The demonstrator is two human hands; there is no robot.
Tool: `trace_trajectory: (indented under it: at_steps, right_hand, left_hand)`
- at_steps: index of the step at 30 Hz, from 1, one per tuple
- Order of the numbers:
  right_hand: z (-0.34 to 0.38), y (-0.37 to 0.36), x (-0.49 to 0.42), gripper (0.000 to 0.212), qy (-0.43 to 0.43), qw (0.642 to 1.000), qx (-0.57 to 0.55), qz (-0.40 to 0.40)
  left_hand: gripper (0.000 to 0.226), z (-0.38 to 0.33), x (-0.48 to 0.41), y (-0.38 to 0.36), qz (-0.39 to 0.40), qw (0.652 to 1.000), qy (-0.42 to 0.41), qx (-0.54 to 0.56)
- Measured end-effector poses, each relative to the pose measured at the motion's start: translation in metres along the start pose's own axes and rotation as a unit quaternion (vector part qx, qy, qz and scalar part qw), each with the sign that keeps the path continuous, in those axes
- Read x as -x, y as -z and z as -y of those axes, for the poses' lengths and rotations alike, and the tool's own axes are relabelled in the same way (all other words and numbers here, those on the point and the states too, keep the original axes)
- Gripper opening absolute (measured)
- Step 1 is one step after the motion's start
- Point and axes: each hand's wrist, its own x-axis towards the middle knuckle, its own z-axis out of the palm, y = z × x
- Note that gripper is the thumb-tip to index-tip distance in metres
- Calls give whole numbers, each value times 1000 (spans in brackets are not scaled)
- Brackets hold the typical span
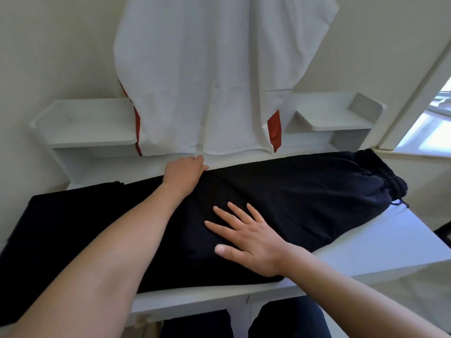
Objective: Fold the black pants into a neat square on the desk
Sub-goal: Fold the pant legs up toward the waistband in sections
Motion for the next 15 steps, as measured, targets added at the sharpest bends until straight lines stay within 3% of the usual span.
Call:
trace_trajectory:
  at_steps: [3, 5, 8, 10, 15]
  right_hand:
    - [2, 16, -5, 73, -61, 981, -185, -12]
    - [7, 29, -16, 65, -103, 964, -223, -99]
    - [24, 29, -42, 43, -120, 969, -61, -209]
    - [41, 13, -61, 54, -128, 974, 17, -188]
    - [45, -26, -74, 83, -132, 984, 81, -87]
  left_hand:
    - [24, 14, 12, 10, 9, 988, 93, 124]
    - [21, 34, 24, 17, 42, 980, 150, 122]
    - [33, 58, 44, 28, 96, 978, 173, 69]
    - [40, 63, 54, 31, 96, 980, 162, 58]
    - [36, 62, 69, 17, 47, 992, 113, 18]
